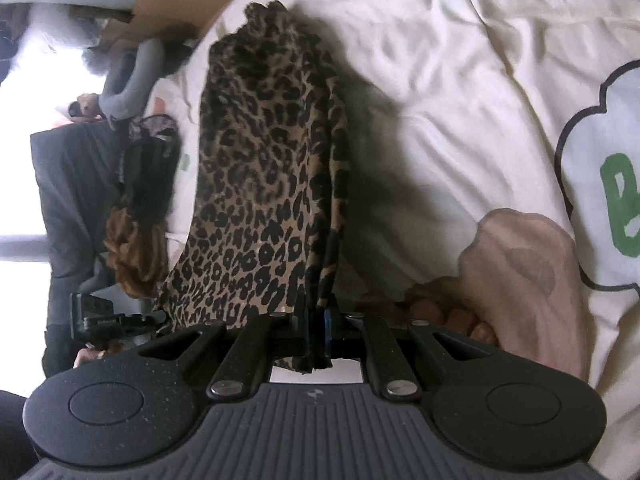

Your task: Fold clothes

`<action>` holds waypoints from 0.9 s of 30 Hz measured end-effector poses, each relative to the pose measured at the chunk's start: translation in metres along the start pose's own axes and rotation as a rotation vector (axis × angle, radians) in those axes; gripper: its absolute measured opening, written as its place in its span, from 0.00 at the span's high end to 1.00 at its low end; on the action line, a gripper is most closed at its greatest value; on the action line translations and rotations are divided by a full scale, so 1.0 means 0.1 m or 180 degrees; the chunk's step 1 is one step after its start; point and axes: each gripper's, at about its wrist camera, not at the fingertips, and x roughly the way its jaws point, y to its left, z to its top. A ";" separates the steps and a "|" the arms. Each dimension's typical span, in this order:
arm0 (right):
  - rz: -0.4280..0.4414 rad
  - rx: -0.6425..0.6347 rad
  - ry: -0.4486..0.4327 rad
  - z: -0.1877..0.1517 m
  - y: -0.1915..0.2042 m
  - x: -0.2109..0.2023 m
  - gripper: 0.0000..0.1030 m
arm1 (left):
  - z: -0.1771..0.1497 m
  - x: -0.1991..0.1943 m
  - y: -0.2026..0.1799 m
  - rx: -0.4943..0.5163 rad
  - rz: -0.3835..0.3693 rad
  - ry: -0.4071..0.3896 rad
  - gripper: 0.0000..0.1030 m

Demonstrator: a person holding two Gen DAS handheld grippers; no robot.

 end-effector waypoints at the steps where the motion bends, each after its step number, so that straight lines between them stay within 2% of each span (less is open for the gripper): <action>1: -0.0009 -0.0001 0.0002 0.00 -0.01 0.02 0.95 | 0.01 -0.01 -0.01 0.0006 -0.0008 -0.0020 0.95; 5: 0.0016 -0.0022 0.0005 0.03 0.01 0.05 0.95 | 0.07 -0.03 -0.03 0.0030 -0.0039 -0.0099 0.95; 12: 0.0163 -0.0092 -0.0164 0.15 0.12 -0.07 0.95 | 0.19 -0.09 -0.10 0.0096 -0.0107 -0.0248 0.95; 21: 0.0331 -0.0121 -0.0449 0.38 0.31 -0.25 0.95 | 0.53 -0.15 -0.34 0.0197 -0.0162 -0.0501 0.95; 27: 0.0393 -0.0155 -0.0676 0.57 0.43 -0.28 0.95 | 0.74 -0.25 -0.49 0.0305 -0.0145 -0.0759 0.95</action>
